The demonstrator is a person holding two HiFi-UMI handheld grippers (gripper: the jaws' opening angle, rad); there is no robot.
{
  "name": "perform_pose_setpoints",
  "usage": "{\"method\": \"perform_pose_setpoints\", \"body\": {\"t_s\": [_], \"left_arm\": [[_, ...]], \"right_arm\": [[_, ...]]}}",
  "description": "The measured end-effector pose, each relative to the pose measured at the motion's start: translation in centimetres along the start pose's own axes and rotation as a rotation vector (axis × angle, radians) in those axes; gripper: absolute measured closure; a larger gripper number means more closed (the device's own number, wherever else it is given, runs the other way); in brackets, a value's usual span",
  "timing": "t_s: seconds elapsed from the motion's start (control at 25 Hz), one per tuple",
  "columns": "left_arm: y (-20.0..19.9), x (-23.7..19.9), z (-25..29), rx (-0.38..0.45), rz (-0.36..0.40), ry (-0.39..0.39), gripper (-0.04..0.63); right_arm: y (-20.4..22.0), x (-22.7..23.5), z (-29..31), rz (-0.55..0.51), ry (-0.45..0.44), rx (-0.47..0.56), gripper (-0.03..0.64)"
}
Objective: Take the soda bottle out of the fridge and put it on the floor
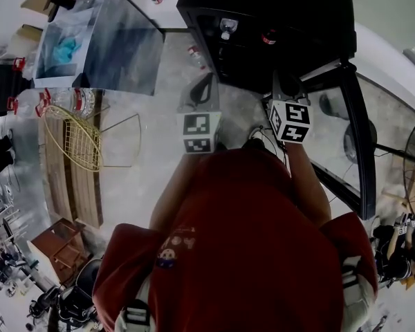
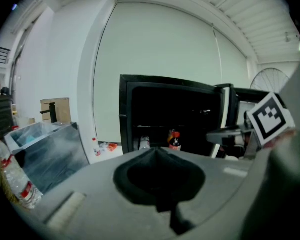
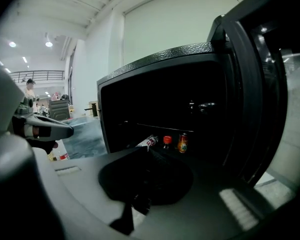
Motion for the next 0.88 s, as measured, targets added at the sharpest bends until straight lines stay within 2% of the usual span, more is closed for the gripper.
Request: {"method": "perform_pose_setpoints", "body": {"t_s": [0.28,0.88], "left_arm": [[0.1,-0.4,-0.4,0.012,0.003,-0.006,0.594],[0.8,-0.7,-1.6,0.022,-0.005,-0.049,0.594]], "right_arm": [[0.1,0.0,2.4,-0.005,0.011,0.012,0.587],[0.2,1.8,8.3,0.007,0.029,0.04,0.46]]}}
Point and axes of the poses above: the fingertips, and each gripper's own axes: z forward along the fingers, x to its right, y out of its underside, the point moved 2 cm from there along -z, backward along the fingers, and after that the axes turned 15 degrees about -z, right-handed, at the moved point
